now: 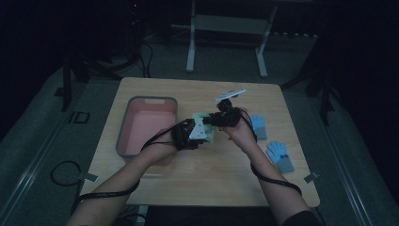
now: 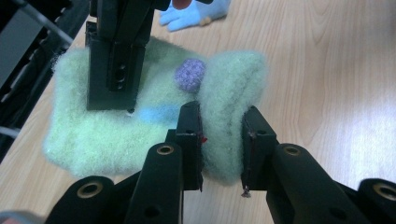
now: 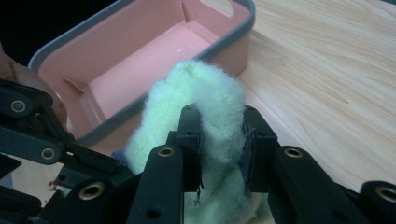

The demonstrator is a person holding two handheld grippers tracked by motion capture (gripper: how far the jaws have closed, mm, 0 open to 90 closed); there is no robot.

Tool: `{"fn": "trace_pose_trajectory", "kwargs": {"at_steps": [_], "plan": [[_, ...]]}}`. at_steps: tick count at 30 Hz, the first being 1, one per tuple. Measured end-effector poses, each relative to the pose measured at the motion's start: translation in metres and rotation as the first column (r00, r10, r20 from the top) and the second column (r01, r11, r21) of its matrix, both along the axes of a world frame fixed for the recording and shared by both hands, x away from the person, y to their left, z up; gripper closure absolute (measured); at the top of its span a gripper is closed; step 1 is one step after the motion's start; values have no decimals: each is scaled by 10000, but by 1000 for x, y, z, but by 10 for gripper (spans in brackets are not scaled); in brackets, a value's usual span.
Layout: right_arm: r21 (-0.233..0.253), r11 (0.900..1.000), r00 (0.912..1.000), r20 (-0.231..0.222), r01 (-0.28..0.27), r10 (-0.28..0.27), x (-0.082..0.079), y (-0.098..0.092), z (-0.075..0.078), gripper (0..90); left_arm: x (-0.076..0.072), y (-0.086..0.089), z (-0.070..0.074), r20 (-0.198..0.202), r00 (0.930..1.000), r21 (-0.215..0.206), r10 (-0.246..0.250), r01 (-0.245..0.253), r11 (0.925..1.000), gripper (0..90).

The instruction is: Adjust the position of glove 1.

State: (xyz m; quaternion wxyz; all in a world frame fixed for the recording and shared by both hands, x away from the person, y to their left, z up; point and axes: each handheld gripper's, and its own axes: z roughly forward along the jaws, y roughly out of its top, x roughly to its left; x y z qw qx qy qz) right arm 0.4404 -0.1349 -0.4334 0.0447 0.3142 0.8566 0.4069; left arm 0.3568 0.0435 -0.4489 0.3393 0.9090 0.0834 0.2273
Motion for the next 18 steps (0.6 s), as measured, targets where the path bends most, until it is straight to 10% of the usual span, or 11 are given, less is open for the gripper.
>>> {"fn": "trace_pose_trajectory", "kwargs": {"at_steps": [18], "plan": [[149,9970,9972,0,-753,753,7,69,2,728,-5,60,5,-79,9970,313,770,-768,9966,737]]}}
